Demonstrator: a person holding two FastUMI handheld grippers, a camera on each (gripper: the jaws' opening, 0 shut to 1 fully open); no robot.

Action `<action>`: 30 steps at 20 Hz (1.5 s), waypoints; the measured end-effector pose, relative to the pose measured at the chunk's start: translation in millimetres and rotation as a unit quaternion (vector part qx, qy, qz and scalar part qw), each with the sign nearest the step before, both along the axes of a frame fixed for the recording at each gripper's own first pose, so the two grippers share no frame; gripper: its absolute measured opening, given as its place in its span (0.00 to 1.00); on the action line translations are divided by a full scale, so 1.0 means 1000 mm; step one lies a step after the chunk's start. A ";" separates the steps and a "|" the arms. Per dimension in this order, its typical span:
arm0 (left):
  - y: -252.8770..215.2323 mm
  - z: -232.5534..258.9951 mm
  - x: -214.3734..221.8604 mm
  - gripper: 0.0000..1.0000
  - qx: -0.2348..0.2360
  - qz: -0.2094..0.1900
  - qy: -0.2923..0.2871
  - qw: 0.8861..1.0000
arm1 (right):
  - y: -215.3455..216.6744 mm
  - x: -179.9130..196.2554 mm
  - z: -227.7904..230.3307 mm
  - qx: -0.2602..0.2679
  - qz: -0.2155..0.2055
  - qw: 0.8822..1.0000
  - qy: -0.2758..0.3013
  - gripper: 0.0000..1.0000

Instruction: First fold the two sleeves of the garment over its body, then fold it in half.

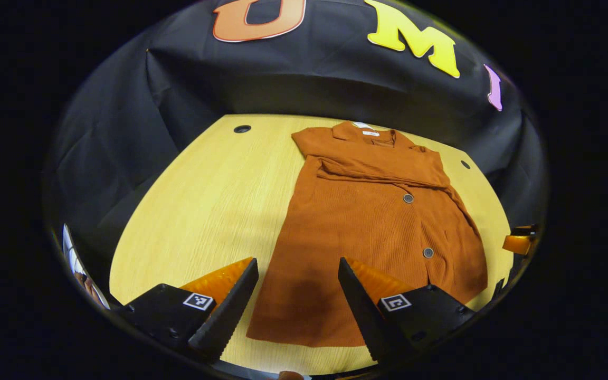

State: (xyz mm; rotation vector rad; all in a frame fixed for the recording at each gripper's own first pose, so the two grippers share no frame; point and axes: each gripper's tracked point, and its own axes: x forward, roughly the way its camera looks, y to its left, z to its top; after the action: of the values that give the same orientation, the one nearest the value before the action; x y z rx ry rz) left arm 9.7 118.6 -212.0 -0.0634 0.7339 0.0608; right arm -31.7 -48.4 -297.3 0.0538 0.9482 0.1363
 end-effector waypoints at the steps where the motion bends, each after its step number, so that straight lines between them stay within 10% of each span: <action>1: 0.007 -0.009 -0.003 0.99 -0.004 0.002 0.017 1.000 | -0.006 -0.005 -0.010 0.003 0.004 1.000 0.018 0.96; 5: 0.011 -0.042 -0.020 0.99 -0.081 -0.010 0.124 0.989 | -0.028 -0.028 -0.044 0.025 0.025 0.995 0.092 0.96; 16: 0.001 -0.046 -0.066 0.98 -0.270 -0.105 0.297 0.910 | -0.063 -0.059 -0.084 0.193 0.034 0.948 0.249 0.96; 30: -0.034 -0.044 -0.064 0.93 -0.286 -0.185 0.314 0.886 | -0.009 -0.050 -0.085 0.278 0.028 0.907 0.314 0.88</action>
State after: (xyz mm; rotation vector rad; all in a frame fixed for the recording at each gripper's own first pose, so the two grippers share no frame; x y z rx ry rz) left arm -53.8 84.8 -256.0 -0.4843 1.3868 -0.5312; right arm -81.8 -57.2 -382.7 0.6305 1.5316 0.4613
